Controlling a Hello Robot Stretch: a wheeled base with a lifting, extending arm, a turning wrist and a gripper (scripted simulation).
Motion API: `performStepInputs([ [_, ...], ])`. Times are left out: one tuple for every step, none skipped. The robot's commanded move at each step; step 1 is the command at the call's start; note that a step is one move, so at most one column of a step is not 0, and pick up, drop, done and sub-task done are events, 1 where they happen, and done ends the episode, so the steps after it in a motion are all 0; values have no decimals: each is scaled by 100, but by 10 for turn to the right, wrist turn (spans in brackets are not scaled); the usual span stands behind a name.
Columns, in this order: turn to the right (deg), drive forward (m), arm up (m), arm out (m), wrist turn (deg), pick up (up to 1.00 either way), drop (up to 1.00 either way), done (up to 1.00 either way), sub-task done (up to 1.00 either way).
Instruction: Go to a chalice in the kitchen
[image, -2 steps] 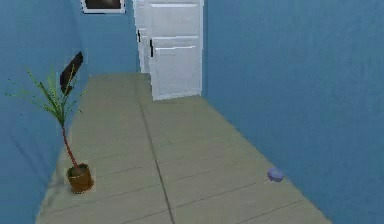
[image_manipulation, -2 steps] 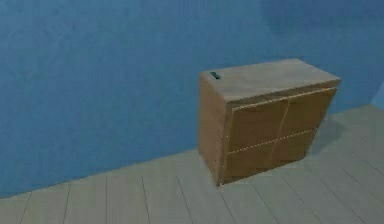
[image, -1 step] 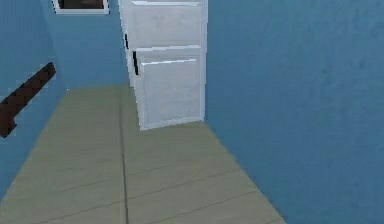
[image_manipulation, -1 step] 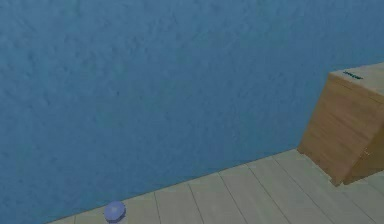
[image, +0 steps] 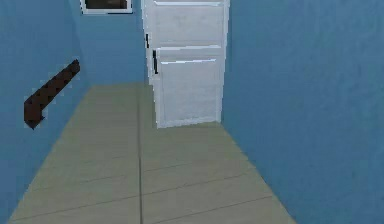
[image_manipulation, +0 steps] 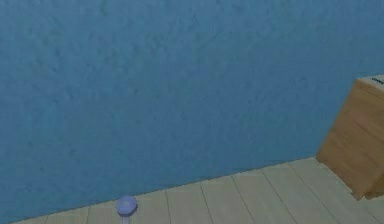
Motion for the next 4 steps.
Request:
performStepInputs([
  [0,35,0,0,0,0,0,0,0],
  [-120,0,0,0,0,0,0,0,0],
  [0,75,0,0,0,0,0,0,0],
  [-150,0,0,0,0,0,0,0,0],
])
